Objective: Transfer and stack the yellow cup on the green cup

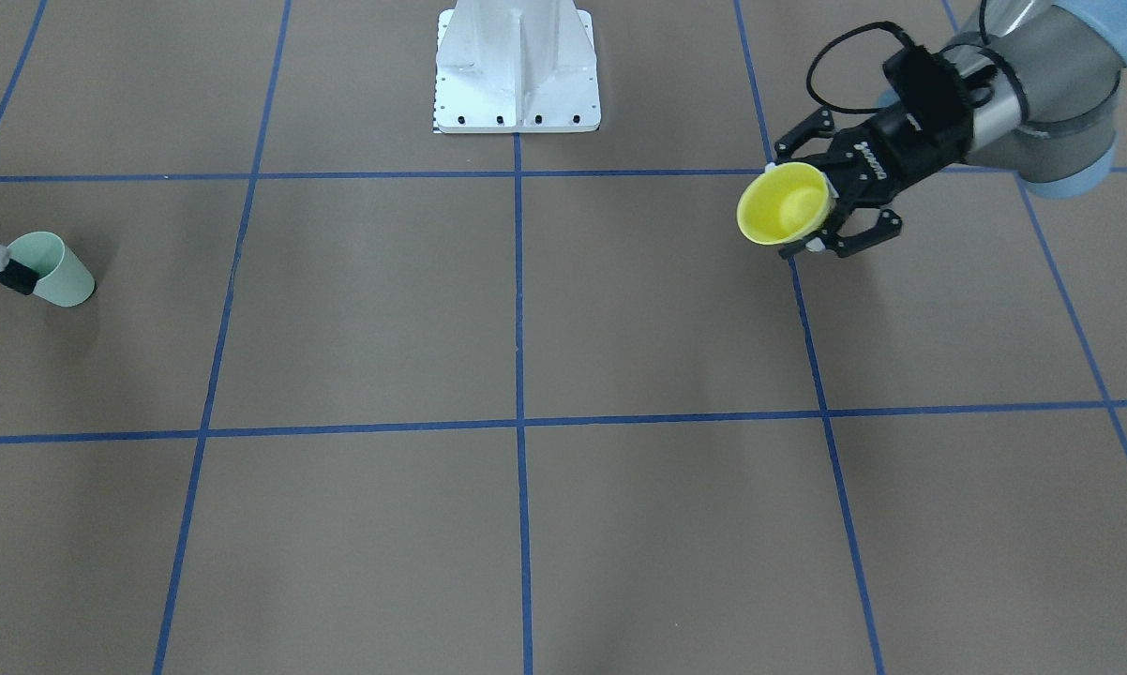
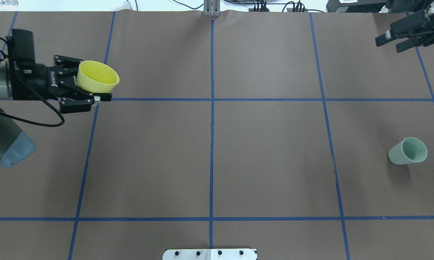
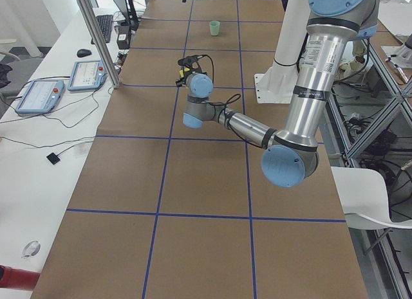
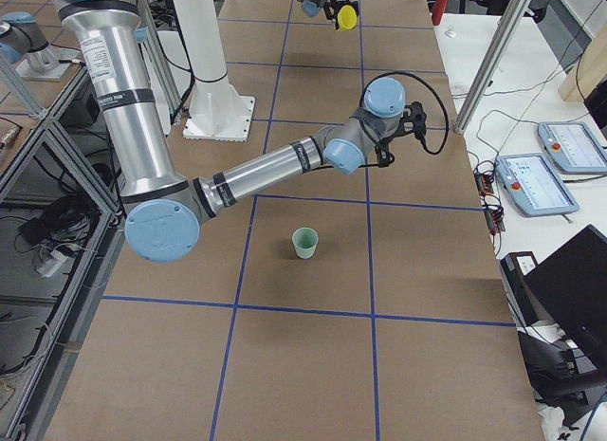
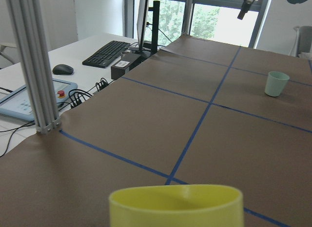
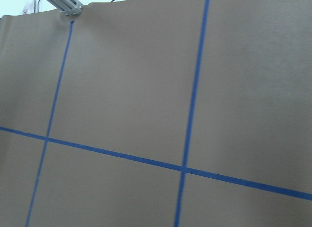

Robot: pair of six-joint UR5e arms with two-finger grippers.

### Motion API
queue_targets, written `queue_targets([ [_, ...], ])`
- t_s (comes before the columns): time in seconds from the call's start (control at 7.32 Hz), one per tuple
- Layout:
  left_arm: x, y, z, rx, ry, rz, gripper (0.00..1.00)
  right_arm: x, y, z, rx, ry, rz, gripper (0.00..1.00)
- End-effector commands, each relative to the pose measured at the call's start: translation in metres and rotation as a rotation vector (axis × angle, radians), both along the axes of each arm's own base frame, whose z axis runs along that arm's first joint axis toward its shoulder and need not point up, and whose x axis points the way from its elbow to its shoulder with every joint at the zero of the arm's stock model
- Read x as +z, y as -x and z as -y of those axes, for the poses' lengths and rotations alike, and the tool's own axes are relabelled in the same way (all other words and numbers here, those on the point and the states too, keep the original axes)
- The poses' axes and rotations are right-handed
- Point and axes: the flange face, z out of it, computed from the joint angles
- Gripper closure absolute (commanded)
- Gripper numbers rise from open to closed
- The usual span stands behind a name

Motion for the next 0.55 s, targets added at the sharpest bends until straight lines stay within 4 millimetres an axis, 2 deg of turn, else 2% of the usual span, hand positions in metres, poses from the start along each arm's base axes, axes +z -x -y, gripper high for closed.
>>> queue_targets([
  [0.0,-0.028,-0.048,-0.023,0.087,-0.038,-0.047,1.0,-0.108,0.067,-0.011,-0.009,0.054,0.081,0.0],
  [0.14,-0.03,-0.054,-0.027,0.101,-0.04,-0.05,1.0,-0.143,0.098,-0.026,-0.015,0.048,0.102,0.0],
  [0.27,-0.035,-0.058,-0.028,0.107,-0.046,-0.056,1.0,-0.17,0.12,-0.035,-0.049,0.069,0.127,0.0],
  [0.41,-0.039,-0.059,-0.03,0.112,-0.061,-0.065,1.0,-0.211,0.145,-0.042,-0.07,0.162,0.149,0.0],
])
